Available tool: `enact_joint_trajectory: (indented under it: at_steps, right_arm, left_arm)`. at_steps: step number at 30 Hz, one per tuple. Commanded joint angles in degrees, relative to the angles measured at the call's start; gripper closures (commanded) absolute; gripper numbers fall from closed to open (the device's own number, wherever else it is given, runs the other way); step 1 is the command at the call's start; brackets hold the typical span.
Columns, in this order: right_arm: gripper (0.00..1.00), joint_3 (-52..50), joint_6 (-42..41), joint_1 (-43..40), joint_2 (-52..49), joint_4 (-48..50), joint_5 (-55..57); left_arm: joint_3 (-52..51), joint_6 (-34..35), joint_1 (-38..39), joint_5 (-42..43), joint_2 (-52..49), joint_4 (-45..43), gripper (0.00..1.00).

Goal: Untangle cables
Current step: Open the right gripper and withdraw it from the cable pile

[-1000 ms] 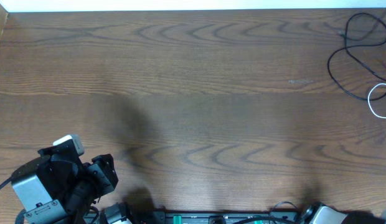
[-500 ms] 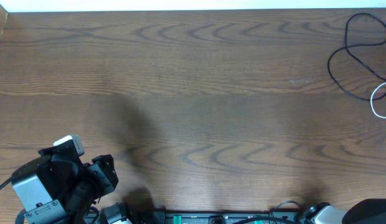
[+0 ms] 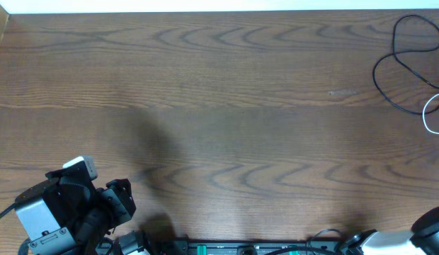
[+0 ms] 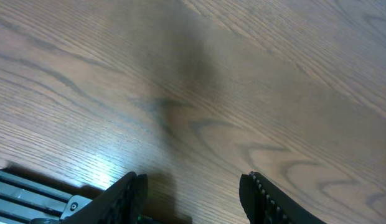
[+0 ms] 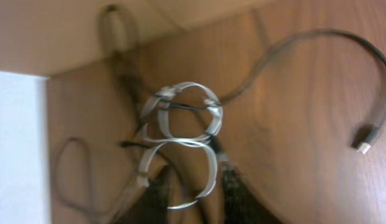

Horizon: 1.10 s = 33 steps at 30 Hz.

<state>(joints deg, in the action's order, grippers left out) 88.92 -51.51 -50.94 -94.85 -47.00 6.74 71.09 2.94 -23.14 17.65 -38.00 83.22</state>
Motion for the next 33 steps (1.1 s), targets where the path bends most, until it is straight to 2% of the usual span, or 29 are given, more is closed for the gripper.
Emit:
enact_joint_trajectory:
  at_steps: [1,5,6,13,21,23,28,33]
  right_arm:
    - [0.56,-0.61,-2.25,-1.99,-4.17,-1.66,1.64]
    - [0.05,-0.61,-2.01,-3.37,-8.07,-2.80,-2.75]
    - [0.01,-0.61,-1.99,-3.65,-8.98,-3.02,-4.15]
    - [0.01,-0.59,0.22,-4.63,-11.23,-1.42,-19.89]
    - [0.01,-0.59,17.73,-1.79,-11.13,15.93,-66.05]
    - [0.01,-0.59,22.43,0.13,-11.06,19.78,-74.77]
    - [0.01,-0.55,25.49,6.32,-10.51,23.78,-81.20]
    - [0.01,-0.52,30.82,12.98,-7.78,23.69,-82.18]
  left_arm:
    - [0.39,-0.72,0.24,-0.37,-0.04,0.13,0.47]
    - [0.39,-0.72,0.24,-0.37,-0.04,0.11,0.47]
    - [0.39,-0.72,0.24,-0.37,-0.04,0.11,0.47]
    - [0.39,-0.74,0.24,-0.37,-0.04,0.07,0.47]
    - [0.39,-0.72,0.24,-0.35,-0.04,-1.42,0.47]
    - [0.39,-0.74,0.24,-0.37,-0.04,-1.42,0.47]
    - [0.39,-0.98,0.24,-0.37,-0.04,-1.51,0.47]
    - [0.42,-0.96,0.24,-0.35,-0.04,-1.51,0.47]
